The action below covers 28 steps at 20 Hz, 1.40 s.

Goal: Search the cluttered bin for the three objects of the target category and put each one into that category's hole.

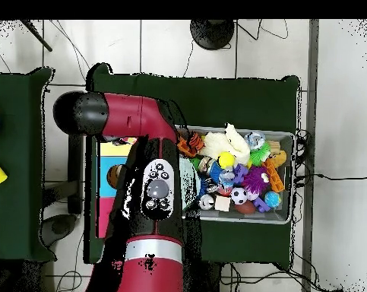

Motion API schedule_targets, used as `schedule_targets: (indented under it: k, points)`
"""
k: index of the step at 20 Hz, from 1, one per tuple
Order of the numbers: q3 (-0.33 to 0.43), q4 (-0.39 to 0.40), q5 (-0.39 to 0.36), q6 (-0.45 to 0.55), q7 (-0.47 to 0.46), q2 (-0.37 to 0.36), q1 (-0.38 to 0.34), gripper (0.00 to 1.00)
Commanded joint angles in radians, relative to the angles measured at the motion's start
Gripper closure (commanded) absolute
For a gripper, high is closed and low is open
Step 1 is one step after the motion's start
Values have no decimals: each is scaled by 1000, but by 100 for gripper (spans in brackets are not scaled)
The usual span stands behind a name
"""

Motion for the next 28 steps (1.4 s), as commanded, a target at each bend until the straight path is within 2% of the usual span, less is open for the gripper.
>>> schedule_targets:
  k: [1,14,15,18,19,24,28]
  points:
    - [59,39,-28,63,142,12,-44,100]
    - [49,-5,-49,82,132,35,-67,100]
    - [47,-8,-49,90,138,37,-66,0]
    - [75,-9,-45,50,109,35,-79,0]
    - [59,-5,-39,74,146,35,-73,0]
    - [89,-6,-35,103,107,16,-74,0]
    - [85,23,-26,149,118,-25,-72,0]
